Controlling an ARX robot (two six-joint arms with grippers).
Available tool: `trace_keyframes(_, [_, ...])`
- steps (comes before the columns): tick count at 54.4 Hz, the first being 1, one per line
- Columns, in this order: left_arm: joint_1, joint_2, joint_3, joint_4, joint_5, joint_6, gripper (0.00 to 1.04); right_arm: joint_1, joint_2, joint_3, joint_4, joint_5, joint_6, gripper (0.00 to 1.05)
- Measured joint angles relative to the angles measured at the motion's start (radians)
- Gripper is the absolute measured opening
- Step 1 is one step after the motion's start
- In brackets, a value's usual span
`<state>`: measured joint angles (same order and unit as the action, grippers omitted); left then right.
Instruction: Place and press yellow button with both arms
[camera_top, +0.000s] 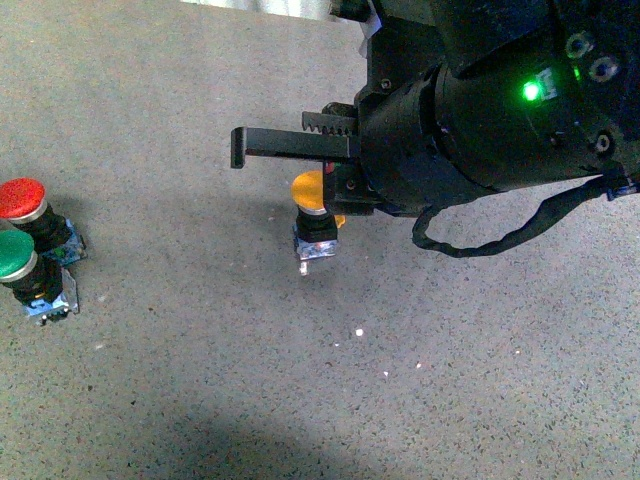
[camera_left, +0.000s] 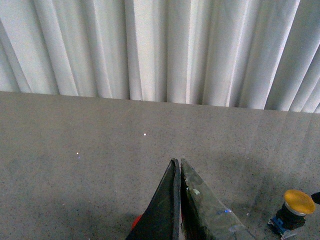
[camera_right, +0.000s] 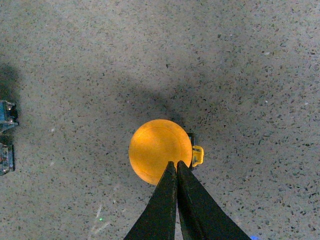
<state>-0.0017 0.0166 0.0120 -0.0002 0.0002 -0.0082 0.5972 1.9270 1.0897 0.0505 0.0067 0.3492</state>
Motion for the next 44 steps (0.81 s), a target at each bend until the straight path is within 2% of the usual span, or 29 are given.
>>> trace_keyframes(17, [0.000, 0.000, 0.000, 0.000, 0.000, 0.000, 0.01, 0.011, 0.031, 0.026, -0.008, -0.004, 0.003, 0.01])
trace_keyframes(35, [0.000, 0.000, 0.000, 0.000, 0.000, 0.000, 0.01, 0.012, 0.078, 0.078, -0.084, -0.003, 0.033, 0.01])
trace_keyframes(44, [0.000, 0.000, 0.000, 0.000, 0.000, 0.000, 0.01, 0.010, 0.083, 0.076, -0.036, -0.021, 0.072, 0.01])
